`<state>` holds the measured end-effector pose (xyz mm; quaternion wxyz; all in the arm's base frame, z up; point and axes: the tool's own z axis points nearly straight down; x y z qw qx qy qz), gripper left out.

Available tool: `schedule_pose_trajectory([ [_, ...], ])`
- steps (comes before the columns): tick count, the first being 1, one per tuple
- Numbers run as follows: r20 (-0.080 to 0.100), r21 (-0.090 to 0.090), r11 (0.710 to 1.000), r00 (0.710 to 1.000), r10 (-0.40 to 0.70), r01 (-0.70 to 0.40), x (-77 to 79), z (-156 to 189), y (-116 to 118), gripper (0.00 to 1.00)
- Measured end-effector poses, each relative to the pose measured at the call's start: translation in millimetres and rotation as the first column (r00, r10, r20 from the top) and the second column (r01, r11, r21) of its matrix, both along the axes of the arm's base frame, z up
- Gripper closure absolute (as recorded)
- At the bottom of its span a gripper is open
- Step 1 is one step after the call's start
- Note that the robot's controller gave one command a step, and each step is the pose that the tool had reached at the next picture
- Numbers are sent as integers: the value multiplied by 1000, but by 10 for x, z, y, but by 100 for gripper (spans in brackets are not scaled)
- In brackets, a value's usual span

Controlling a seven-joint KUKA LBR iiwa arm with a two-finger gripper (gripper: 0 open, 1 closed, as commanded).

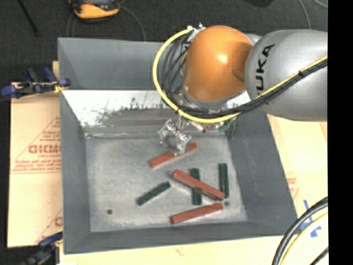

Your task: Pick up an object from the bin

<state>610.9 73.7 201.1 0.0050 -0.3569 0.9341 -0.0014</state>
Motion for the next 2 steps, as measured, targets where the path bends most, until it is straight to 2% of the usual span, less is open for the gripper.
schedule_pose_trajectory([
  [1,-6,3,1000,1000,-2,2,-11,-31,11,0],
  [2,-6,3,1000,1000,-3,3,-11,-31,13,0],
])
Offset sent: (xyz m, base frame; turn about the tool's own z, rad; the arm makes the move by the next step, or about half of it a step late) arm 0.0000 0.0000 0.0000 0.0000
